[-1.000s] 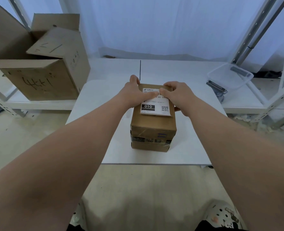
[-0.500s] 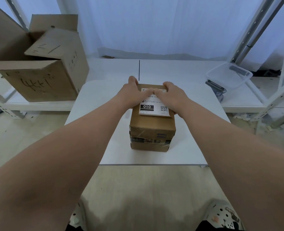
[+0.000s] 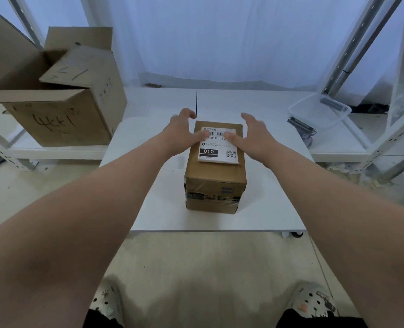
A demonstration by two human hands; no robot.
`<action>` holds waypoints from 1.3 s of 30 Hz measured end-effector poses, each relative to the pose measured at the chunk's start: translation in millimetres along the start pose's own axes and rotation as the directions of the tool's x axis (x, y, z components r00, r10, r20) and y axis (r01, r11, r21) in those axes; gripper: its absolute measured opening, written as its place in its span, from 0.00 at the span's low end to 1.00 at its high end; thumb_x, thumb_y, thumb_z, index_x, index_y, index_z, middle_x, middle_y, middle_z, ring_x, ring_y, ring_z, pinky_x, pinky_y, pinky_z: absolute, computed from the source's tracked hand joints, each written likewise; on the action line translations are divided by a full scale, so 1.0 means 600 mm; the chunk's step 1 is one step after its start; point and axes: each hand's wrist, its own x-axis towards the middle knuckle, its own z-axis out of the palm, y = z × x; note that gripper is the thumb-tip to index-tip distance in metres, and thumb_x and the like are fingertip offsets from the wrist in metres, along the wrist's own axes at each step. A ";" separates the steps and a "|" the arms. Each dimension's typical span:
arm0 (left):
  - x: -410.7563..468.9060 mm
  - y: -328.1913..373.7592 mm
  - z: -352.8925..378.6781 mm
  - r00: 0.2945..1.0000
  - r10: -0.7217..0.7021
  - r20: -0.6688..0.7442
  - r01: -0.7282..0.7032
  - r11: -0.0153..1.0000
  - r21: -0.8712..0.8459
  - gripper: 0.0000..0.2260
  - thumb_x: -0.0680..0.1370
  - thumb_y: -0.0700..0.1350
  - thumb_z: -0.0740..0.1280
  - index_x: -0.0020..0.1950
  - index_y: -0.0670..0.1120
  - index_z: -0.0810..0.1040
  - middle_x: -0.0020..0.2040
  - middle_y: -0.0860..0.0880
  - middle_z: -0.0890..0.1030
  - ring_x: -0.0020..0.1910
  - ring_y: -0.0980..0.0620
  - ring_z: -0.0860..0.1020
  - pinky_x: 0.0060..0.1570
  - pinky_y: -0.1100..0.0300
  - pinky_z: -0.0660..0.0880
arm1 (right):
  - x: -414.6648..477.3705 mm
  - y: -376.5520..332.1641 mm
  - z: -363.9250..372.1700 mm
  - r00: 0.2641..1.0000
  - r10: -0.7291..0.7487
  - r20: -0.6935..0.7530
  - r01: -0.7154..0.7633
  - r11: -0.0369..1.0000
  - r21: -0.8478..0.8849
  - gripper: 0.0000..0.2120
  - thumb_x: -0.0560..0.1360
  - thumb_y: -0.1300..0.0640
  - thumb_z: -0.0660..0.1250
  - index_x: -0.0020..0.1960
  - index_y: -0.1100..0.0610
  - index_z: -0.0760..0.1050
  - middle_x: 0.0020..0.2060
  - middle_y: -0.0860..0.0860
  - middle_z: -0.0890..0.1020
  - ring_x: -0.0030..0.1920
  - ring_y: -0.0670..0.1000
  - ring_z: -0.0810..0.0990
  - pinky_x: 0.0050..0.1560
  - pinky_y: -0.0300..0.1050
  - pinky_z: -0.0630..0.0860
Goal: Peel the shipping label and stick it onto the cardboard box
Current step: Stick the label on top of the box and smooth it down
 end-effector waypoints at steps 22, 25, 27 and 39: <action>-0.017 0.010 0.027 0.981 0.038 0.192 -0.116 0.903 0.413 0.30 0.78 0.65 0.50 0.77 0.57 0.47 0.79 0.54 0.44 0.78 0.45 0.45 0.75 0.41 0.46 | -0.009 -0.001 -0.002 0.980 -0.108 0.164 0.154 0.942 -0.299 0.23 0.80 0.42 0.52 0.74 0.41 0.59 0.78 0.52 0.49 0.76 0.61 0.53 0.74 0.59 0.56; -0.007 0.011 0.037 0.989 0.063 0.136 -0.111 0.916 0.386 0.28 0.79 0.63 0.51 0.77 0.57 0.52 0.79 0.54 0.47 0.78 0.45 0.45 0.75 0.42 0.46 | -0.009 -0.007 0.000 0.988 -0.111 0.111 0.135 0.959 -0.250 0.22 0.81 0.45 0.53 0.74 0.45 0.62 0.77 0.54 0.53 0.75 0.59 0.56 0.72 0.52 0.58; -0.003 0.008 0.036 0.987 0.085 0.135 -0.127 0.933 0.336 0.26 0.79 0.63 0.53 0.76 0.59 0.56 0.79 0.54 0.50 0.78 0.44 0.46 0.75 0.41 0.46 | -0.007 -0.007 -0.003 0.986 -0.105 0.128 0.123 0.982 -0.144 0.22 0.80 0.46 0.56 0.73 0.47 0.64 0.75 0.55 0.58 0.74 0.58 0.60 0.70 0.49 0.62; -0.043 0.009 -0.008 0.869 0.341 0.359 -0.473 0.786 0.399 0.20 0.83 0.53 0.45 0.74 0.56 0.63 0.76 0.58 0.60 0.78 0.55 0.49 0.75 0.54 0.41 | -0.014 -0.006 -0.012 0.978 -0.064 0.198 0.086 0.991 -0.103 0.22 0.81 0.43 0.48 0.74 0.42 0.60 0.78 0.49 0.52 0.76 0.56 0.52 0.75 0.55 0.53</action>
